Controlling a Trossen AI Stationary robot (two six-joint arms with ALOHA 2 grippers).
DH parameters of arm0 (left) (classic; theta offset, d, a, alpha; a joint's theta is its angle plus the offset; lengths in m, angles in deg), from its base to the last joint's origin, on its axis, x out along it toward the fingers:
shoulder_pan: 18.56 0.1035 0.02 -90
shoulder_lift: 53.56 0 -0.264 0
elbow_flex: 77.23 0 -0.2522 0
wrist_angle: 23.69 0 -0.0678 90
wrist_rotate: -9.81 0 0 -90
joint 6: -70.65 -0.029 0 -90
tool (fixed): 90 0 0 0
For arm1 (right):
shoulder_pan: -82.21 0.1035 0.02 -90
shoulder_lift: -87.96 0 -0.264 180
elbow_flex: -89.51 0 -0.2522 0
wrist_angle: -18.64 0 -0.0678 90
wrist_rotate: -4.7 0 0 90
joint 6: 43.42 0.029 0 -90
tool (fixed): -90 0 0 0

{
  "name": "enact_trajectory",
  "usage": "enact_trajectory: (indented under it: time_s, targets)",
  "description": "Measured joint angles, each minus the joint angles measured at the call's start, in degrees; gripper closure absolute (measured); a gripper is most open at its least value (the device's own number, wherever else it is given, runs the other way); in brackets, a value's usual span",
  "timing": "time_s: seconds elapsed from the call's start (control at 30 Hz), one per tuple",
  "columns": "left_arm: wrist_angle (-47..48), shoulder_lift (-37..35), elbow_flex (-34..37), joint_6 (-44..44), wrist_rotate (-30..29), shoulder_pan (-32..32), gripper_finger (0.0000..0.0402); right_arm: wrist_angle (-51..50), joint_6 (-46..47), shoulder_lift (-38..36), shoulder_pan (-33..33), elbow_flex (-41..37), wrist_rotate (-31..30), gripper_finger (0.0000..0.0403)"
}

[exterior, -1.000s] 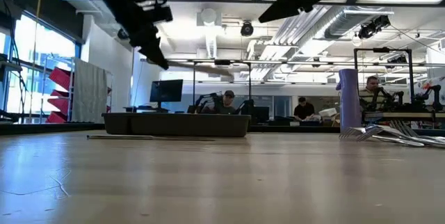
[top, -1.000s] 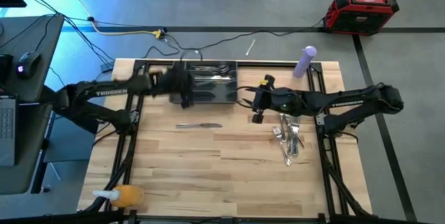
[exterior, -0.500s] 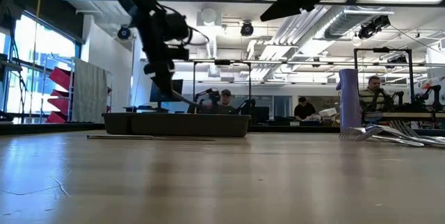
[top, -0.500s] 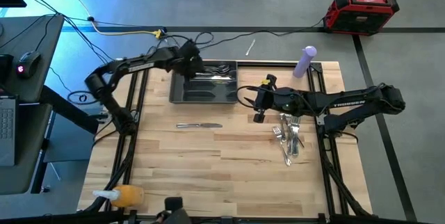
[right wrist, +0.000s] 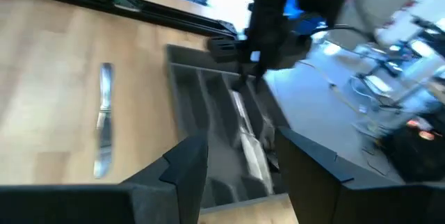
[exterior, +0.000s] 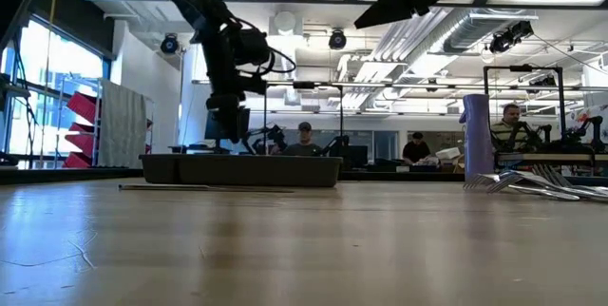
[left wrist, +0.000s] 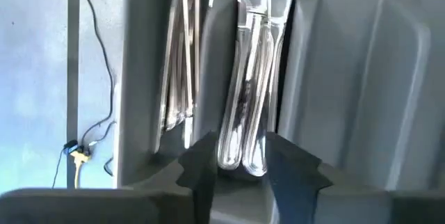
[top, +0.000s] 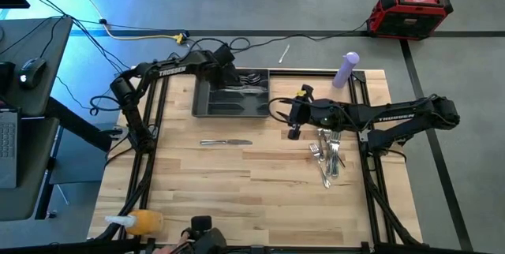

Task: Sort silverware
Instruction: Put the silver knife into the organizing bin

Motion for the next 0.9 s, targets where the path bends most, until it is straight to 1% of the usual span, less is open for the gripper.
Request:
enact_trajectory:
  time_s: [0.07,0.17,0.23,0.3,0.43,0.6,0.7,0.73,0.8,0.9]
  targets:
    - [3.5,0.0,-2.9,1.1,0.0,0.0,0.0273,0.4,0.0,0.3,-0.1,0.0,4.3,0.0249]
    - [8.4,-0.2,-6.7,6.4,-0.2,-0.9,0.0254,1.8,0.0,2.1,-0.5,0.0,10.5,0.0249]
    - [12.7,-1.3,-7.3,9.1,1.1,-2.3,0.0251,3.0,0.0,4.2,-0.6,0.0,12.5,0.0249]
    - [15.2,-3.3,-6.1,11.9,3.2,-4.6,0.0256,4.4,-0.1,6.7,-0.6,0.0,13.9,0.0249]
    - [15.4,-10.1,1.9,18.1,7.4,-10.9,0.0276,7.6,-0.3,11.9,0.1,0.0,17.6,0.0249]
    - [8.5,-20.2,16.5,28.4,12.8,-19.5,0.0290,15.4,0.2,18.3,0.9,0.0,23.3,0.0249]
    - [2.6,-24.1,25.0,35.7,12.9,-23.9,0.0291,23.3,2.5,23.5,1.0,0.0,28.0,0.0249]
    - [0.3,-25.0,27.4,37.7,12.5,-25.1,0.0291,26.0,3.1,25.3,1.0,0.0,28.6,0.0249]
    - [-4.8,-25.8,31.8,41.3,10.0,-27.2,0.0291,29.9,4.4,28.5,1.1,0.0,28.7,0.0249]
    - [-10.9,-25.5,36.3,44.3,6.3,-28.9,0.0291,33.3,5.0,31.2,1.1,0.0,28.7,0.0249]
